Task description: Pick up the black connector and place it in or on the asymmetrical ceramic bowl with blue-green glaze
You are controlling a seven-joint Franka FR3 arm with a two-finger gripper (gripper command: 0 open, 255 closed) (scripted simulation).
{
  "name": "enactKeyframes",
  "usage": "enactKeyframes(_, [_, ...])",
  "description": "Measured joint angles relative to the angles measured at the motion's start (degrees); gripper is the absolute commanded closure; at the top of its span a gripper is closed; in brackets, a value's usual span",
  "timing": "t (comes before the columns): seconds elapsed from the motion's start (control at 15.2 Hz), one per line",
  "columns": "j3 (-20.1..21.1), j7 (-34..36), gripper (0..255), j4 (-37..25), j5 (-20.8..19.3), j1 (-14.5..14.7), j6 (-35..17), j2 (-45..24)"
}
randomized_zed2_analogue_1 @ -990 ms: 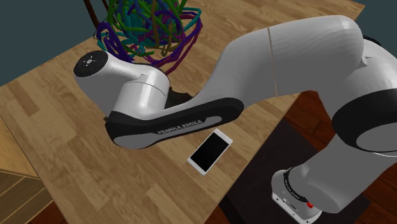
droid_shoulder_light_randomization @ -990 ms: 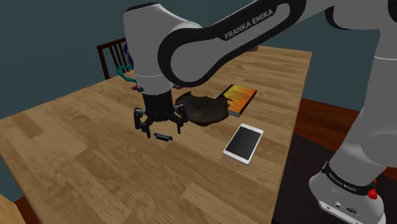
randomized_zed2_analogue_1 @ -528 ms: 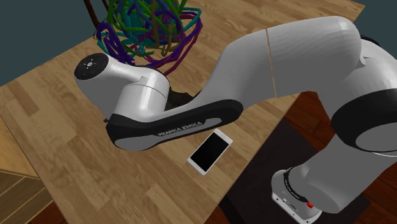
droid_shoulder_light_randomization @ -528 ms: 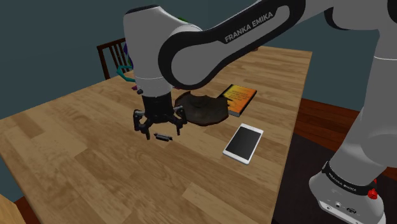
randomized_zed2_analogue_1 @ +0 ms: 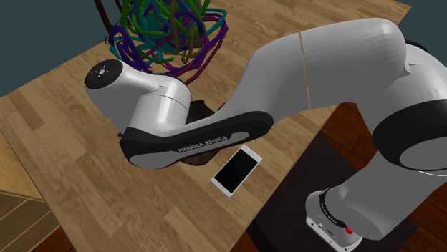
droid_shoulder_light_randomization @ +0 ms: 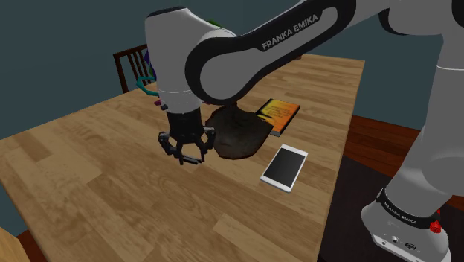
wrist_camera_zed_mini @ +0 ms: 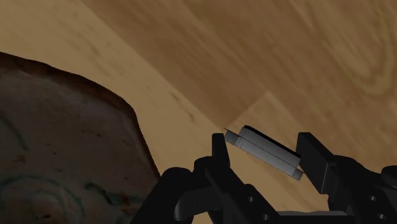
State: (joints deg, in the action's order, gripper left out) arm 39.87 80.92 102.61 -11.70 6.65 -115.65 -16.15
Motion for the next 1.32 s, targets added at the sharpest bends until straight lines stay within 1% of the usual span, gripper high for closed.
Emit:
enactKeyframes(0.33, [0.1, -0.1, 255, -0.6, 0.2, 0.0, 0.8, 0.2])
enactKeyframes(0.79, [0.5, -1.1, 255, -3.9, 1.5, -0.3, 5.3, 1.7])
enactKeyframes(1.32, [0.9, -1.4, 255, -9.3, 2.3, 0.0, 11.3, 2.6])
